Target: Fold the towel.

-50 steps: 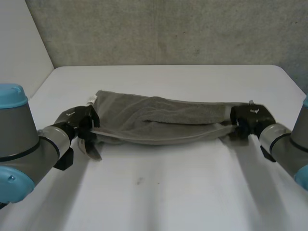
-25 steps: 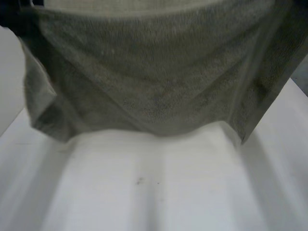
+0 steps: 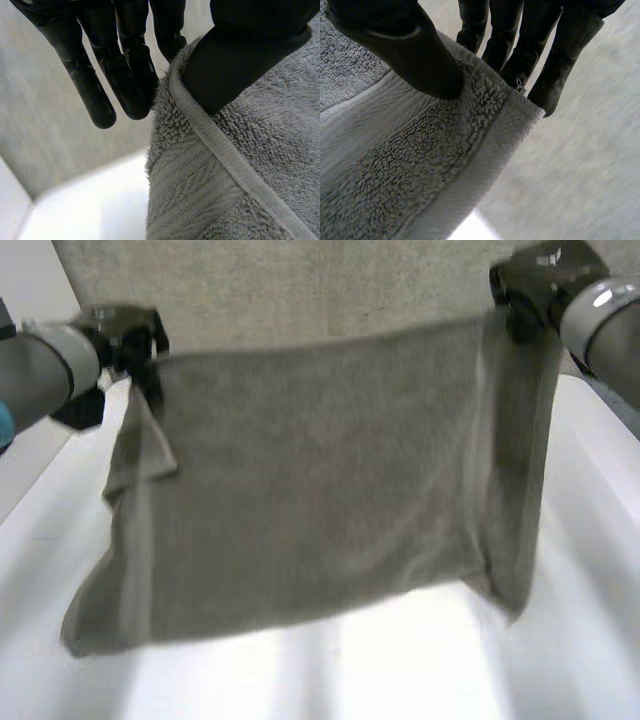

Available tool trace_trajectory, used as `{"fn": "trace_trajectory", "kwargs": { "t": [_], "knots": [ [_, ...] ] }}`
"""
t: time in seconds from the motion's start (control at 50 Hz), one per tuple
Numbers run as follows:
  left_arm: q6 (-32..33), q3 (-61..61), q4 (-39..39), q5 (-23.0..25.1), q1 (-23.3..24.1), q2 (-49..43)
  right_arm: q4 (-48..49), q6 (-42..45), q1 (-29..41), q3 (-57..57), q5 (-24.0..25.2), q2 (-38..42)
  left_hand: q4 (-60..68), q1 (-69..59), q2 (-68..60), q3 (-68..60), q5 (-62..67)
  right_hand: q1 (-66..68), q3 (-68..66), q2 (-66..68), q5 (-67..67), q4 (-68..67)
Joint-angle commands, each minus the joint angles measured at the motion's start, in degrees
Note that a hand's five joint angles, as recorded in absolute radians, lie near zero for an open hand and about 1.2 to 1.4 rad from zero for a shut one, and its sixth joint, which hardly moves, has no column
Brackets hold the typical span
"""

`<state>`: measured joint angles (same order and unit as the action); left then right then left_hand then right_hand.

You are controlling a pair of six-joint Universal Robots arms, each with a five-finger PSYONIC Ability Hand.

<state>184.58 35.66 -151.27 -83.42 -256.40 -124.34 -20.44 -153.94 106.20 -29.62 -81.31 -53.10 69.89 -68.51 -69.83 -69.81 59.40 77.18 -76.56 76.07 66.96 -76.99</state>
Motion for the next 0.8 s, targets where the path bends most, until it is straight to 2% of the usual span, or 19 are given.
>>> {"fn": "trace_trajectory", "kwargs": {
  "t": [0.02,0.04,0.08,0.14,0.2,0.24,0.26,0.3,0.32,0.34,0.36,0.4,0.48,0.52,0.58,0.62,0.7,0.74,0.8],
  "knots": [
    [-7.7,-9.9,-12.8,-0.1,0.7,4.6,16.3,-4.8,0.8,5.7,-1.7,-2.9,10.1,-11.5,-10.2,-10.2,10.6,2.8,-3.4,3.9,3.0,-3.0],
    [-7.7,-9.9,-12.8,-0.1,0.7,4.6,16.3,-4.8,0.8,5.7,-1.7,-2.9,10.1,-11.5,-10.2,-10.2,10.6,2.8,-3.4,3.9,3.0,-3.0],
    [-13.2,-8.7,-16.1,-0.3,0.3,8.1,19.4,-8.8,0.3,3.5,-2.1,-7.1,10.1,-11.5,-10.2,-10.2,10.6,2.8,-3.4,3.9,3.0,-3.0],
    [-16.1,-4.8,-16.7,0.1,-0.1,10.5,18.7,-9.7,0.4,-0.3,-1.7,-9.7,10.1,-11.5,-10.2,-10.2,10.6,2.8,-3.4,3.9,3.0,-3.0],
    [-16.5,-1.4,-16.6,0.3,-0.2,11.6,17.1,-9.4,0.7,-3.2,-1.6,-10.4,10.1,-11.5,-10.2,-10.2,10.6,2.8,-3.4,3.9,3.0,-3.0],
    [-16.1,8.1,-16.6,0.8,-0.5,13.7,12.3,-7.7,0.9,-10.5,-1.1,-11.8,10.1,-11.5,-10.2,-10.2,10.6,2.8,-3.4,3.9,3.0,-3.0],
    [-16.1,8.2,-16.6,0.8,-0.5,13.7,12.3,-7.7,0.9,-10.5,-1.0,-11.8,10.1,-11.5,-10.2,-10.2,10.6,2.8,-3.4,3.9,3.0,-3.0],
    [-15.7,18.5,-17.1,1.2,-1.0,15.1,9.3,-5.3,0.9,-19.7,-0.4,-13.1,10.1,-11.5,-10.2,-10.2,10.6,2.8,-3.4,3.9,3.0,-3.0],
    [-15.7,18.6,-17.1,1.2,-1.0,15.1,9.3,-5.3,0.9,-19.8,-0.4,-13.1,10.1,-11.5,-10.2,-10.2,10.6,2.8,-3.4,3.9,3.0,-3.0],
    [-15.4,23.4,-17.5,1.6,-1.2,15.2,9.4,-4.2,0.5,-24.9,0.3,-13.5,10.1,-11.5,-10.2,-10.2,10.6,2.8,-3.4,3.9,3.0,-3.0],
    [-15.1,27.7,-18.1,2.3,-1.2,15.1,9.4,-4.2,0.5,-25.0,0.3,-13.5,10.1,-11.5,-10.2,-10.2,10.6,2.8,-3.4,3.9,3.0,-3.0],
    [-14.9,32.1,-19.1,3.2,-1.2,14.6,11.9,-3.3,0.2,-35.0,3.3,-13.9,10.1,-11.5,-10.2,-10.2,10.6,2.8,-3.4,3.9,3.0,-3.0],
    [-14.6,39.7,-22.1,5.0,-1.2,13.1,16.6,-2.9,0.2,-44.4,5.6,-13.5,10.1,-11.5,-10.2,-10.2,10.6,2.8,-3.4,3.9,3.0,-3.0],
    [-13.2,45.9,-26.6,6.2,-1.2,9.7,21.2,-2.4,0.1,-52.1,6.4,-12.4,10.1,-11.5,-10.2,-10.2,10.6,2.8,-3.4,3.9,3.0,-3.0],
    [-12.1,48.4,-28.9,6.3,-1.2,8.4,22.9,-2.0,0.1,-55.1,6.3,-11.3,10.1,-11.5,-10.2,-10.2,10.6,2.8,-3.4,3.9,3.0,-3.0],
    [-9.1,52.4,-32.6,6.3,-1.2,6.1,24.1,-1.0,-0.4,-60.0,6.4,-10.7,10.1,-11.5,-10.2,-10.2,10.6,2.8,-3.4,3.9,3.0,-3.0],
    [-5.4,55.1,-34.8,6.3,-1.2,4.6,24.9,-1.0,-1.9,-63.5,6.9,-11.4,10.1,-11.5,-10.2,-10.2,10.6,2.8,-3.4,3.9,3.0,-3.0],
    [-2.0,56.4,-35.6,6.2,-1.1,4.4,26.6,-1.4,-5.0,-66.1,7.1,-12.9,10.1,-11.5,-10.2,-10.2,10.6,2.8,-3.4,3.9,3.0,-3.0],
    [-1.2,56.7,-35.6,6.3,-1.1,4.4,28.1,-1.6,-6.2,-67.1,7.1,-13.8,10.1,-11.5,-10.2,-10.2,10.6,2.8,-3.4,3.9,3.0,-3.0]
  ]
}}
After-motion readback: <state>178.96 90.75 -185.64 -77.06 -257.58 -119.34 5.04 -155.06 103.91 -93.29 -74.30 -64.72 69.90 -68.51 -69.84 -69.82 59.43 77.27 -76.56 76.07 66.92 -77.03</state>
